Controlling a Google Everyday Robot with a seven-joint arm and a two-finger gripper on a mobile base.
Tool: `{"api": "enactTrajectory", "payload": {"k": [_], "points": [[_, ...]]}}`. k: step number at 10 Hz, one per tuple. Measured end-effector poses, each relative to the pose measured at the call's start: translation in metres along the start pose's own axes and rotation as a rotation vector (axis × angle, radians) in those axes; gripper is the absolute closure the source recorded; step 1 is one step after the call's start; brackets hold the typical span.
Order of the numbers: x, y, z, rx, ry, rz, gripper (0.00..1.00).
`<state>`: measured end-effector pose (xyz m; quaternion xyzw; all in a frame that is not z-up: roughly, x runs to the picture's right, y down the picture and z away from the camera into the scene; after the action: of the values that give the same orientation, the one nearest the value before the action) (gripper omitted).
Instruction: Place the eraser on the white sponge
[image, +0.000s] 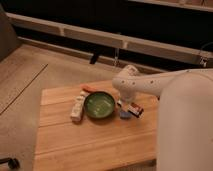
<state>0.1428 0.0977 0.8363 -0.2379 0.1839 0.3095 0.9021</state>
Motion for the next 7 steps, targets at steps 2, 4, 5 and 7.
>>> {"api": "enactTrajectory", "payload": {"k": [2,4,5,7], "points": [[-0.003,-0.0068,-0.0061,0.021,-0.009,0.005,0.34],[-0.0063,-0.0061,-0.0071,0.023,-0.013,0.002,0.34],[-0.0063,-0.0061,-0.0072,0.023,-0.014,0.002,0.34],[-0.0064,-0.0061,-0.0071,0.023,-0.013,0.002,0.34]]}}
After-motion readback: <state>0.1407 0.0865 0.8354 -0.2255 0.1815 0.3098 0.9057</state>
